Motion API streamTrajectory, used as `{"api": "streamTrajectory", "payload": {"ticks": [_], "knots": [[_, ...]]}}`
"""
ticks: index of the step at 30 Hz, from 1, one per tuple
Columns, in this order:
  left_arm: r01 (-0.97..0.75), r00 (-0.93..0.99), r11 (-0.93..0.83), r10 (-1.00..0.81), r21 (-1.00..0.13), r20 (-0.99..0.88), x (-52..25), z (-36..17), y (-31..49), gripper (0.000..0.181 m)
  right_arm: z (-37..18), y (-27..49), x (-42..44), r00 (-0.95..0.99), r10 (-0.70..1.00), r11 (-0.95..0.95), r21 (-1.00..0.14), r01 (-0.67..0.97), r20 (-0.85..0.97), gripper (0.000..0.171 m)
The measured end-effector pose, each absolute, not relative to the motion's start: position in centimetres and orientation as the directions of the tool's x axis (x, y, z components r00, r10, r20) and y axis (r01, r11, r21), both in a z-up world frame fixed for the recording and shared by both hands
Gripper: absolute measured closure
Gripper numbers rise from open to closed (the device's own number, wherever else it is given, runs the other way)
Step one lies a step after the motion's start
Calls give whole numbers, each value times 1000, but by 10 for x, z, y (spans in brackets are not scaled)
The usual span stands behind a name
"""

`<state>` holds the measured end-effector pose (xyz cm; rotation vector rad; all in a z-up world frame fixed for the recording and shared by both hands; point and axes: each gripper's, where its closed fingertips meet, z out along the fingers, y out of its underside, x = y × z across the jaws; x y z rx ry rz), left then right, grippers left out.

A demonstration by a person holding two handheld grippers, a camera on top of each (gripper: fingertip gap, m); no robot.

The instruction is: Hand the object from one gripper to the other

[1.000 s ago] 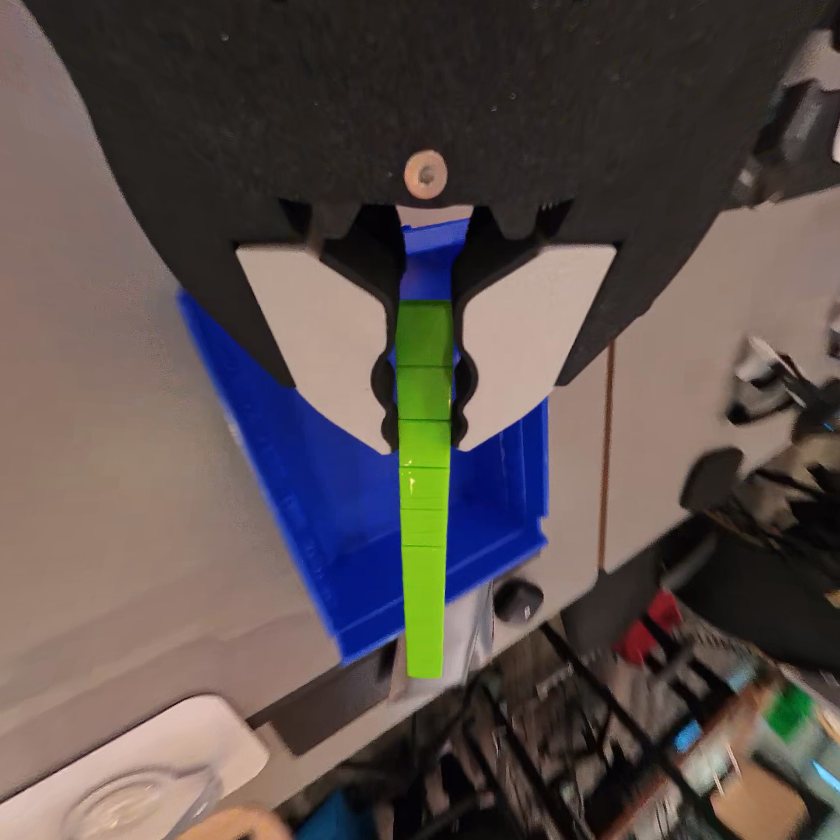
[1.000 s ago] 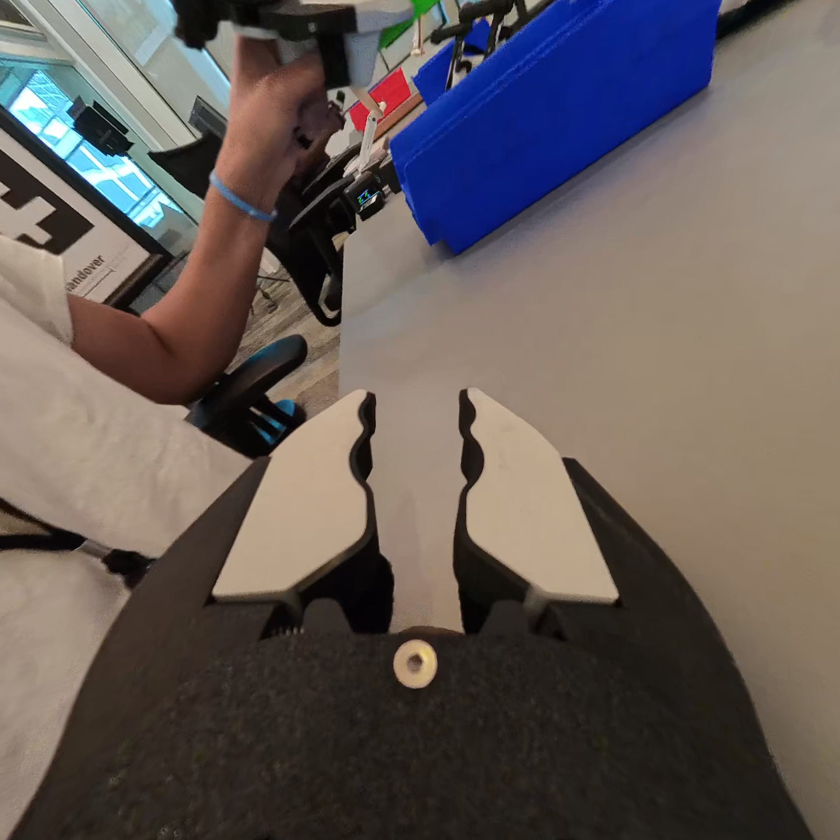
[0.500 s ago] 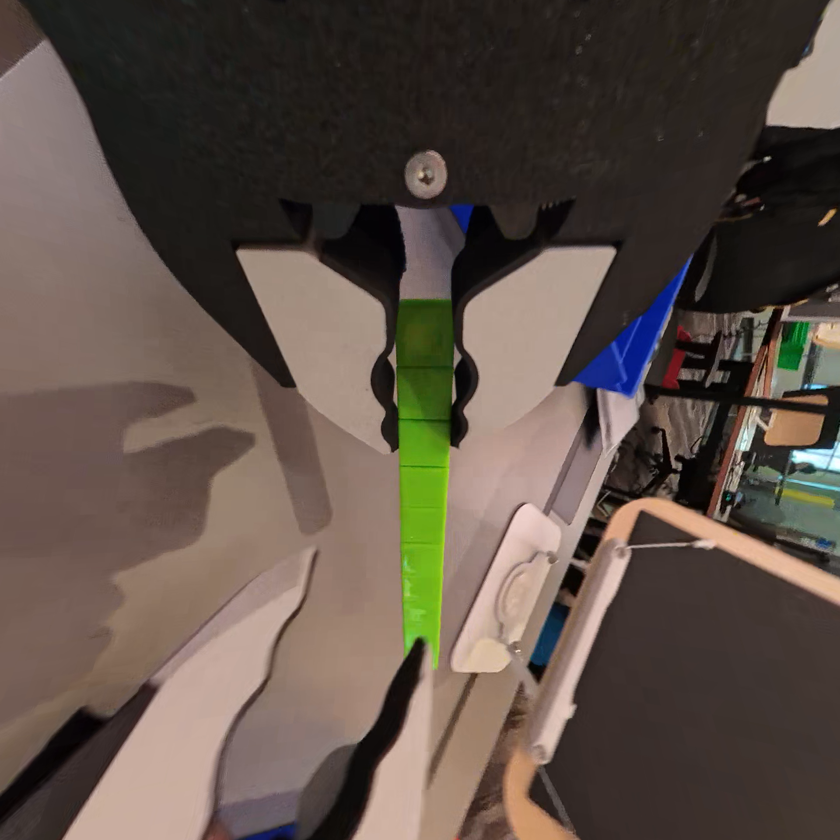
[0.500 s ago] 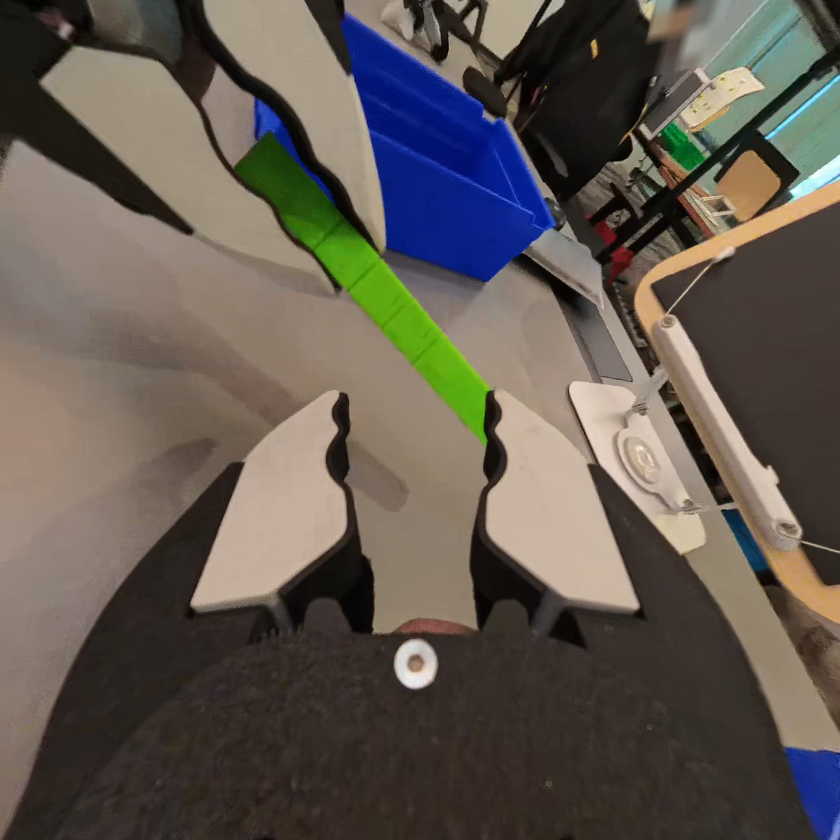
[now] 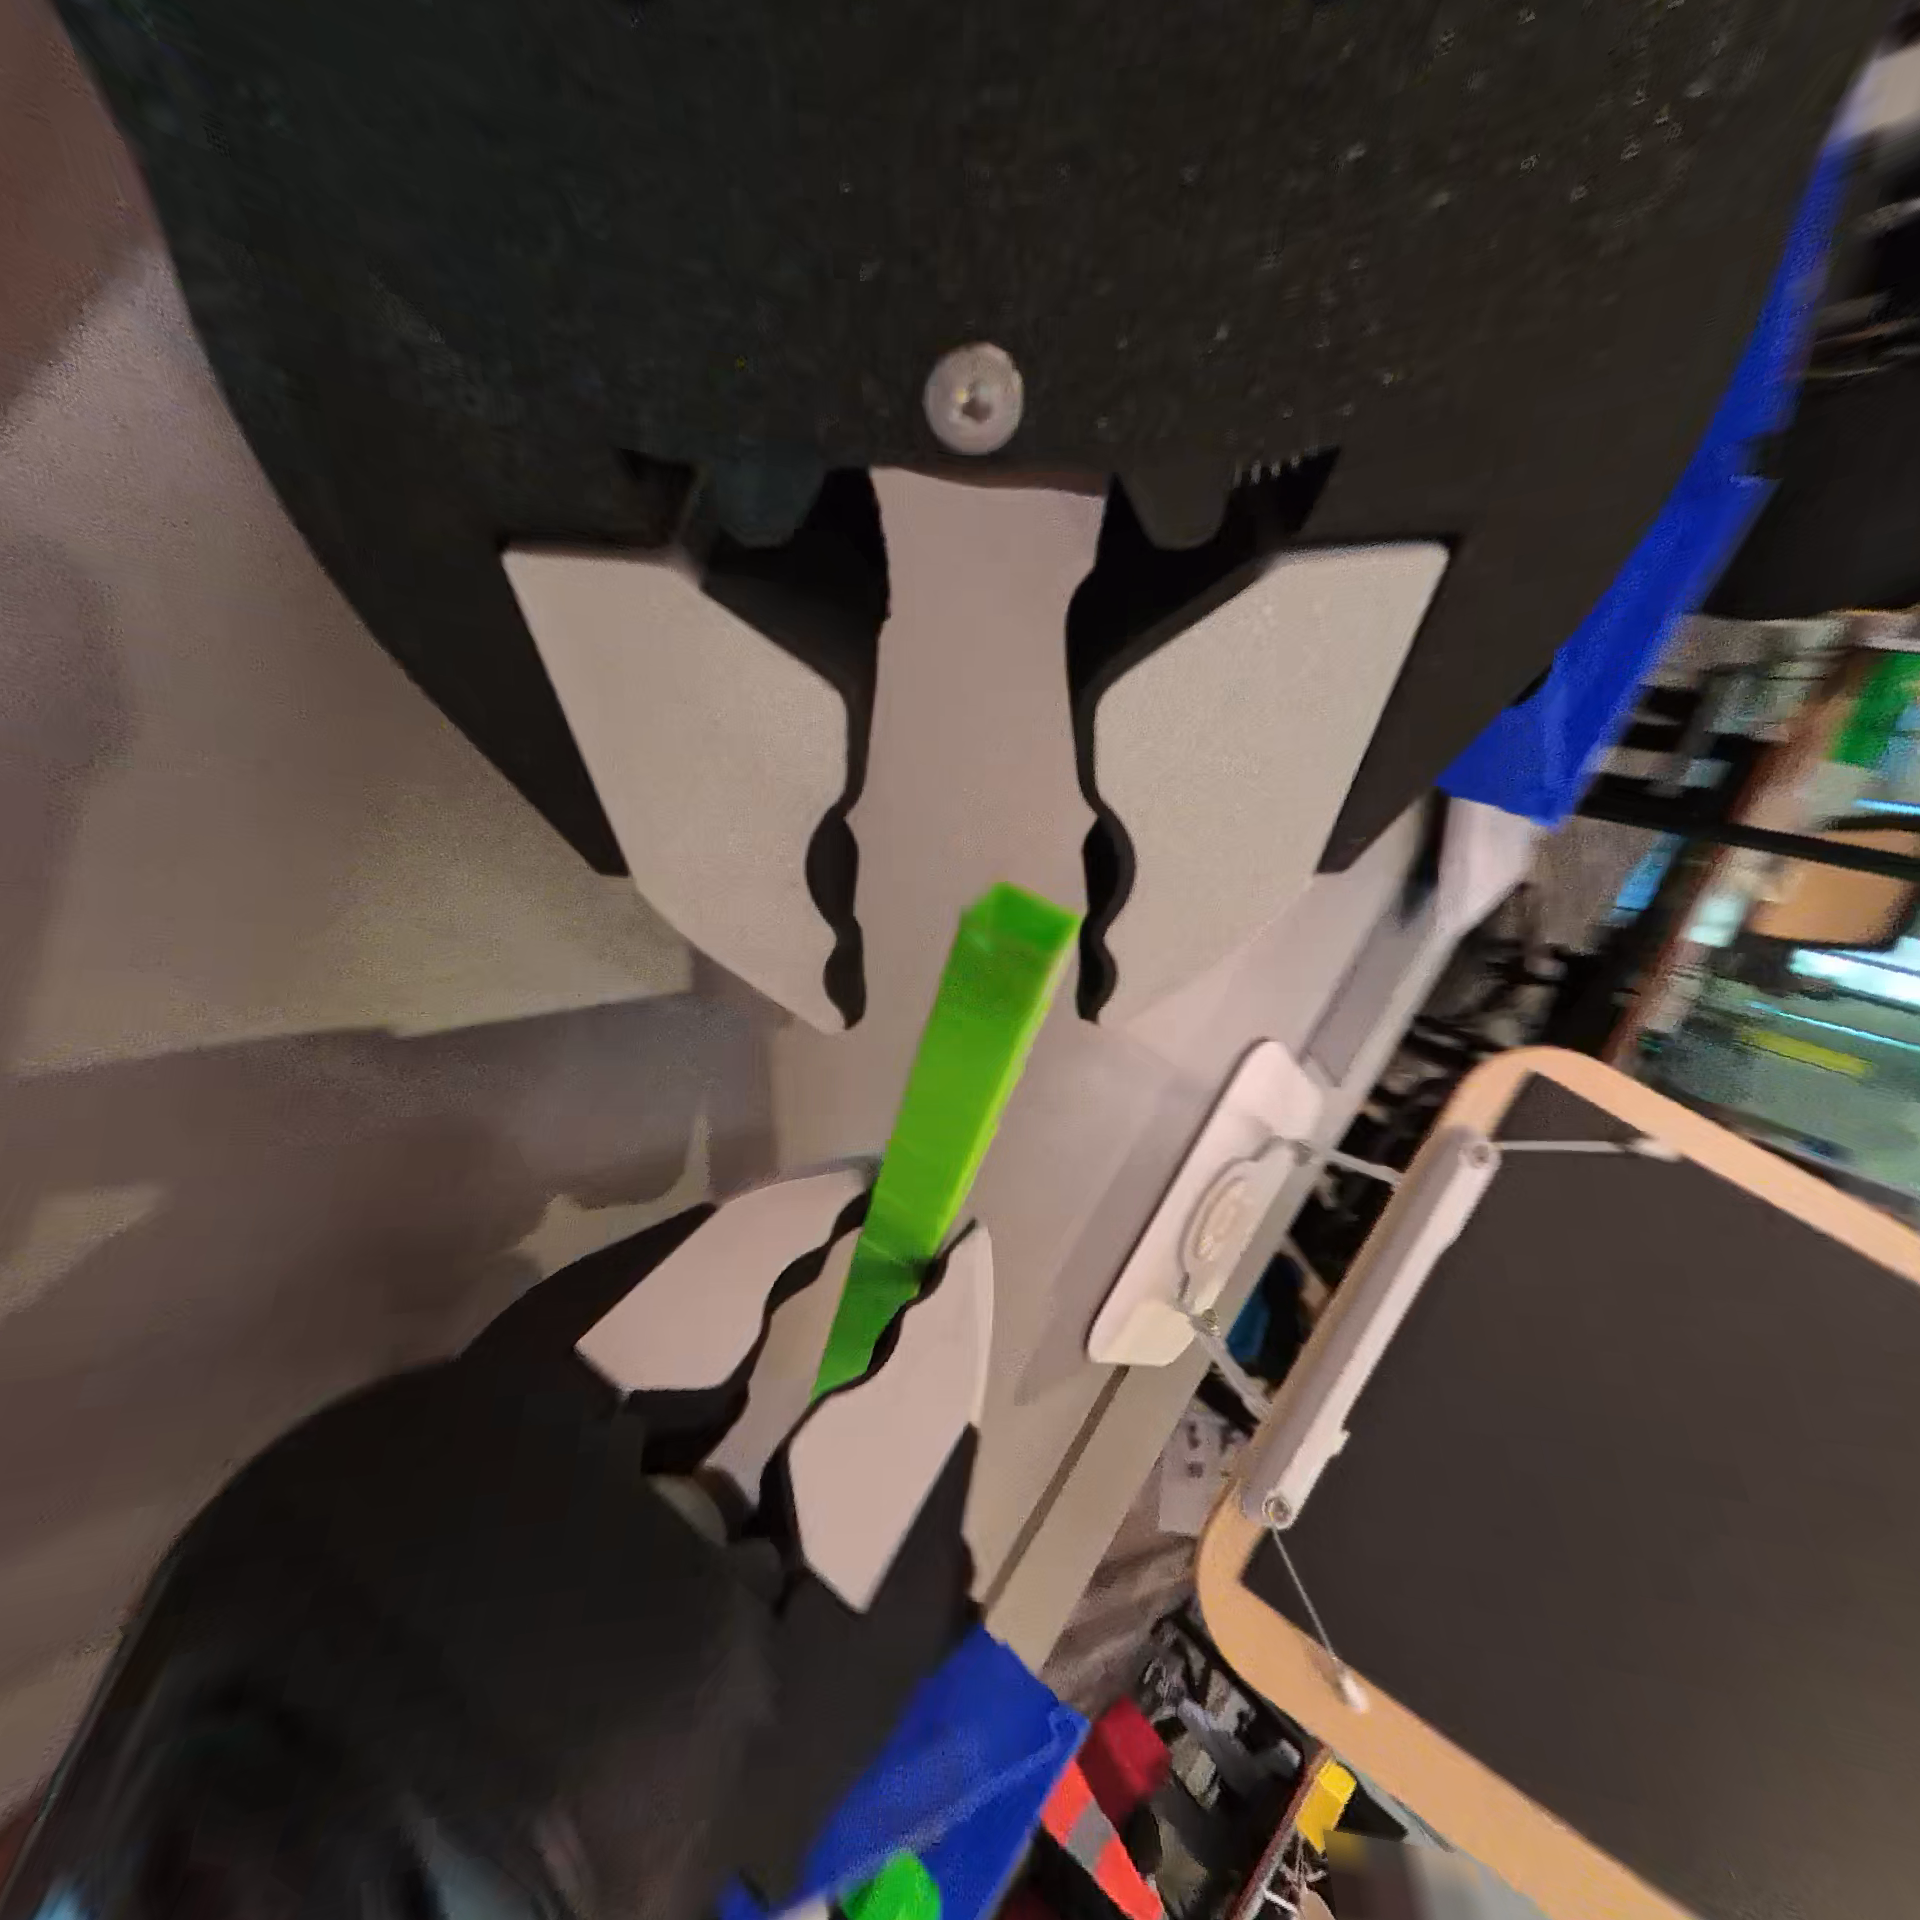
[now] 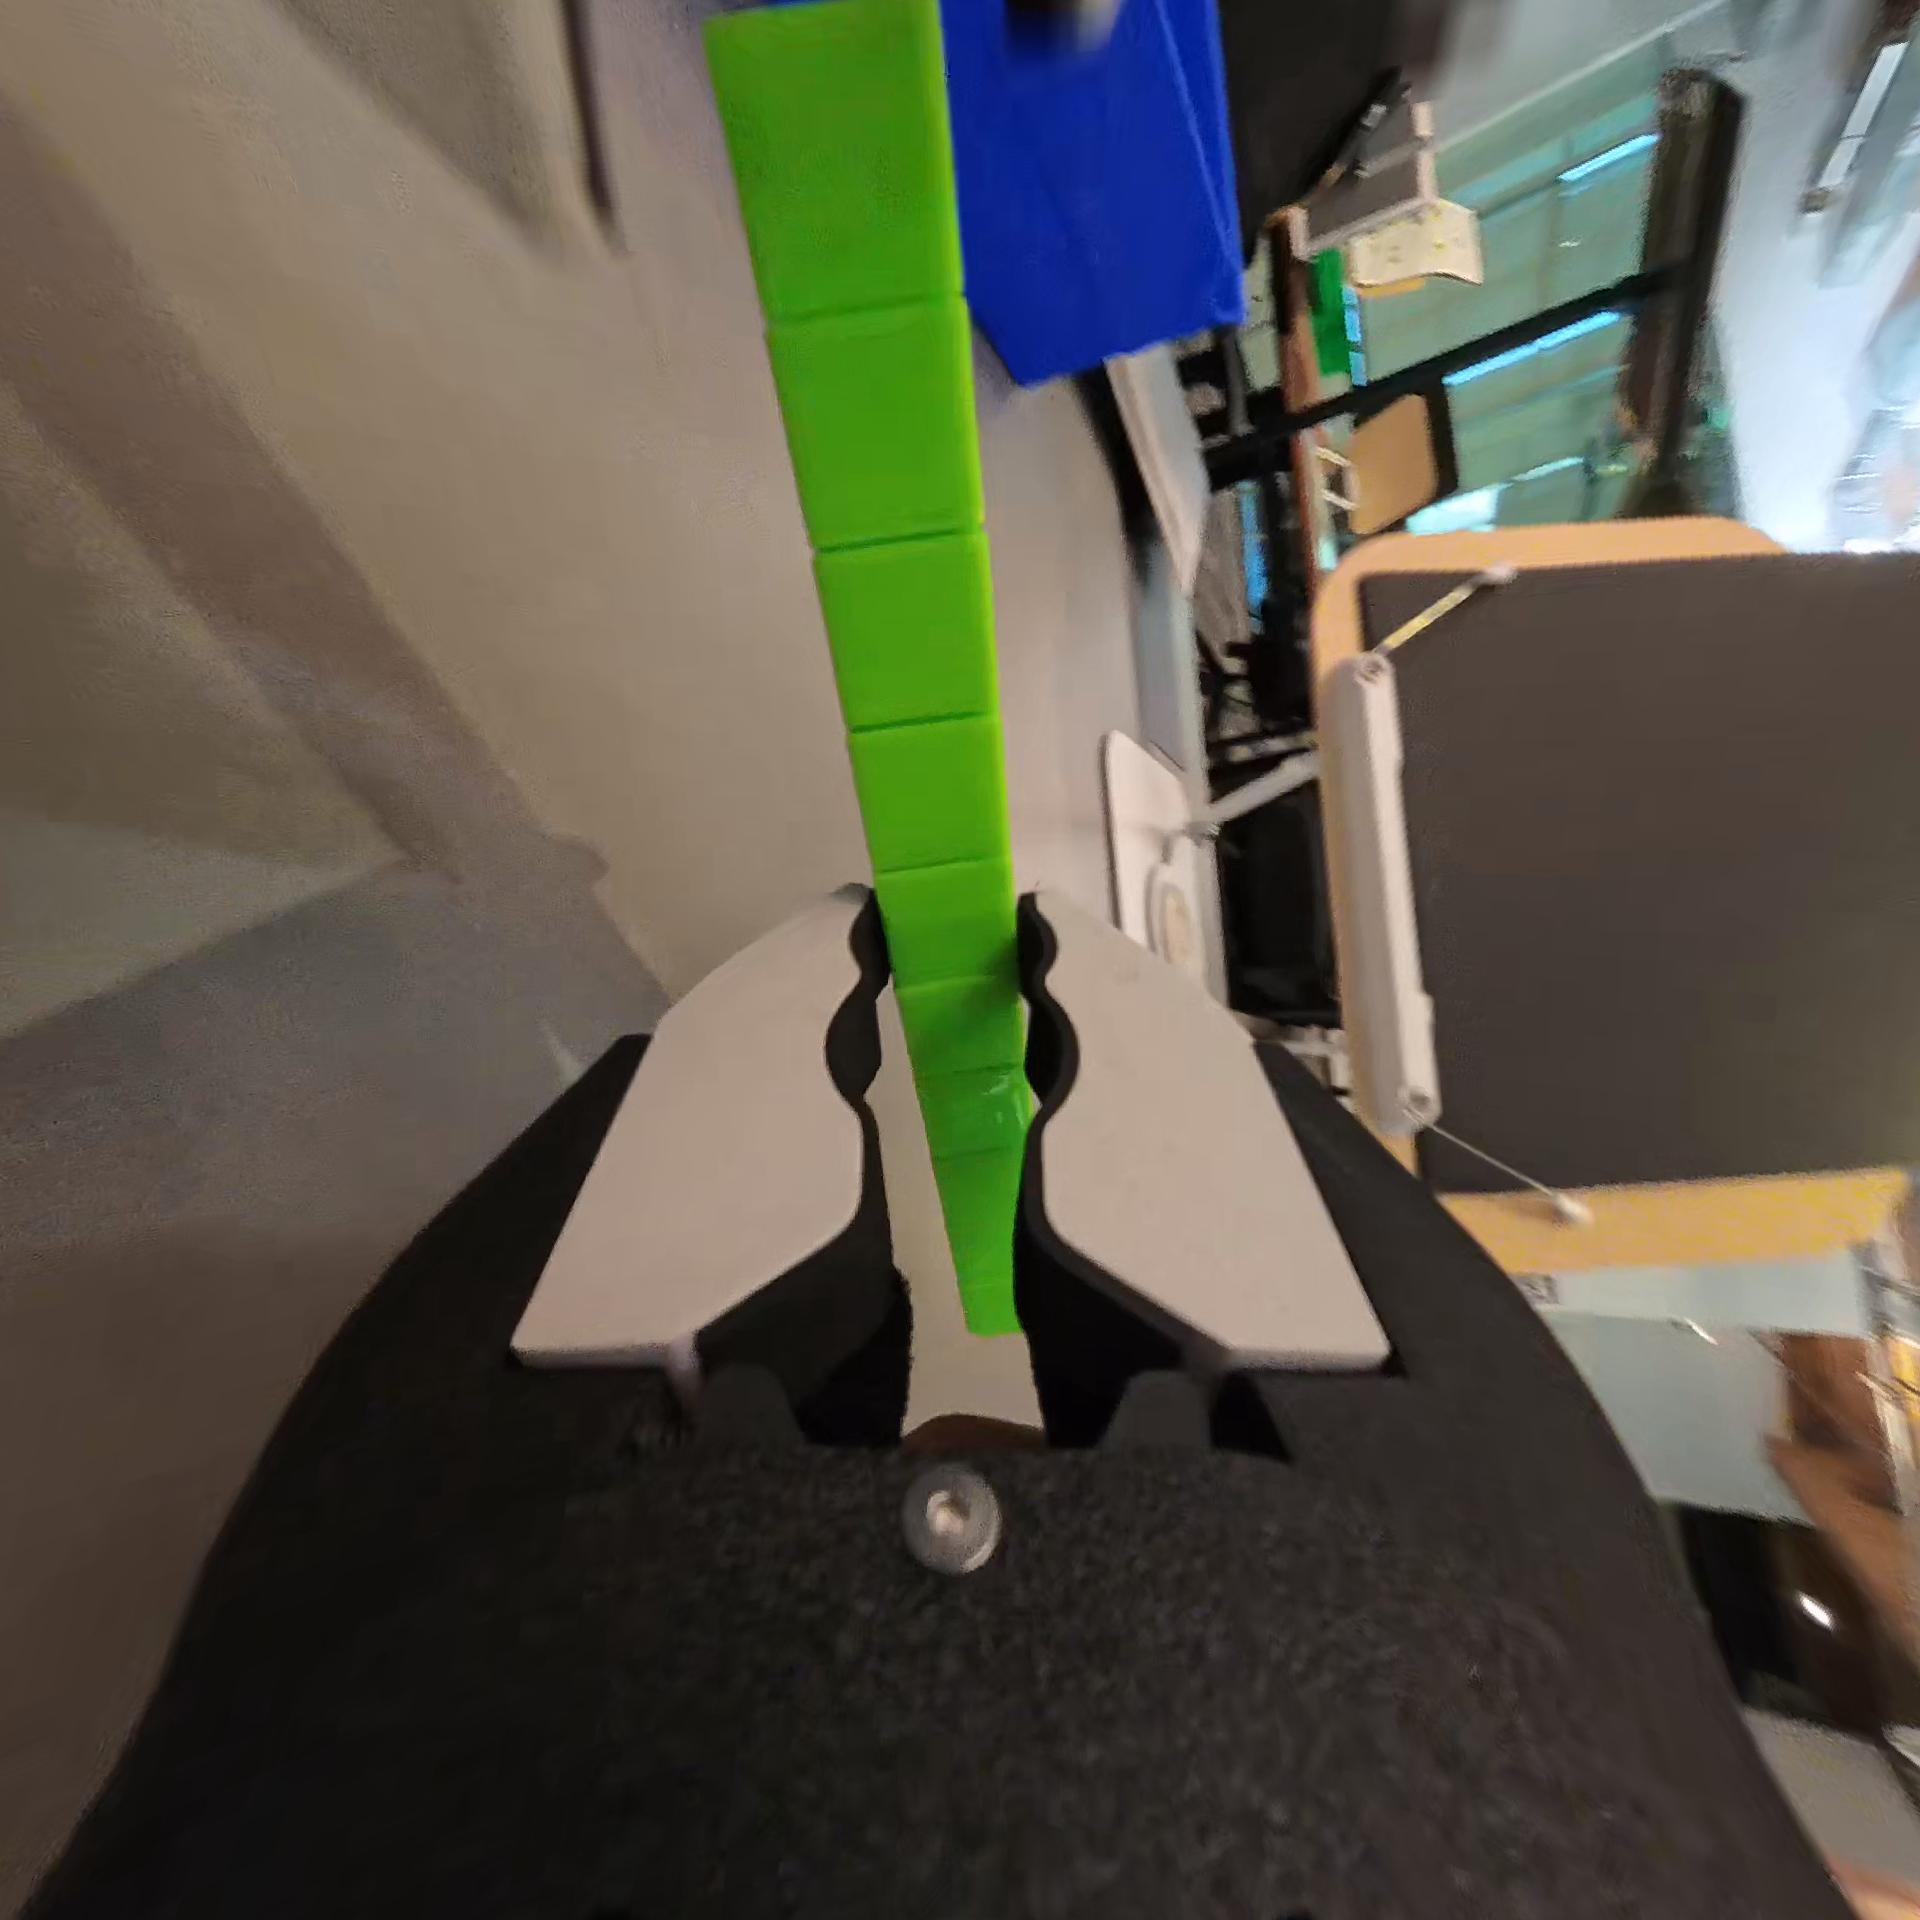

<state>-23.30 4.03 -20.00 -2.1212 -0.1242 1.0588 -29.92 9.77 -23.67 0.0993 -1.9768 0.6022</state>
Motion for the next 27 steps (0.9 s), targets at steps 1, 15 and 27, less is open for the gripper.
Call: {"api": "streamTrajectory", "payload": {"ticks": [1,15,27], "knots": [[-191,692,-655,438,-731,-574,-226,-197,37,140,-235,105,-303,-439,197,880,-356,-315,876,148],[210,906,-117,396,-971,149,-219,-179,24,127,-191,81,-283,-154,267,844,-308,-438,951,148],[191,895,-220,440,-957,77,-230,-193,15,159,-214,48,-275,-302,282,792,-399,-463,910,142]]}}
